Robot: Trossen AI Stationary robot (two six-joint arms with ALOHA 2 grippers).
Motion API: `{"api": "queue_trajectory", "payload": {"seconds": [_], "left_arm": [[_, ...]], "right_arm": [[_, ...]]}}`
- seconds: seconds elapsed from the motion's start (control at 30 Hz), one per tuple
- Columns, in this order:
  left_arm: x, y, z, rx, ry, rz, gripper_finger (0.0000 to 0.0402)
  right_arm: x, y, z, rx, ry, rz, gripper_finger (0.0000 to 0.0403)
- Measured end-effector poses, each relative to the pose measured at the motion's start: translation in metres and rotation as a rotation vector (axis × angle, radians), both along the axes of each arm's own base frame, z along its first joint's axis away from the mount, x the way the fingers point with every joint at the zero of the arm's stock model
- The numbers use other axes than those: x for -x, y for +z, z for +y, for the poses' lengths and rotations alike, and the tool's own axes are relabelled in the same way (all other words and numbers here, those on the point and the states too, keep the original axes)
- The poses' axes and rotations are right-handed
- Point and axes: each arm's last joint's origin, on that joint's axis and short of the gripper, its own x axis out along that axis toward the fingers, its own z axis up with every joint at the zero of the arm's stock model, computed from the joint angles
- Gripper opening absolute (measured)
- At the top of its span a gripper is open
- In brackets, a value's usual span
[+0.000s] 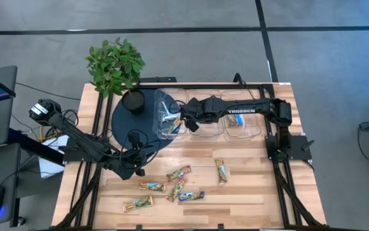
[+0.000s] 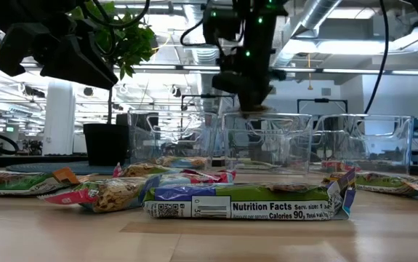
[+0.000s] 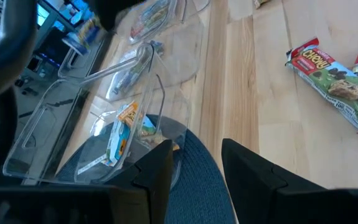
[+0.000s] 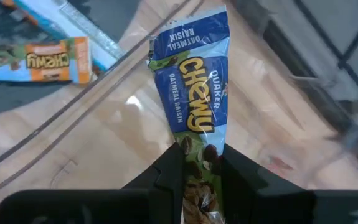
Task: Pick and place Granola Bars by type
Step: Put the blue granola bar into the middle transparent bin
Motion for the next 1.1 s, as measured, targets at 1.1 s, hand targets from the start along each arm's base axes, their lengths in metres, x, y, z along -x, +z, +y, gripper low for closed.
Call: {"api": "queue_trajectory", "payload": {"seconds": [1.1], "left_arm": [[0.0, 0.0, 0.0, -0.002, 0.002, 0.002, 0.0135]], "right_arm": [[0.017, -0.05, -0.029, -0.085, 0.008, 0.045, 0.0094]]}}
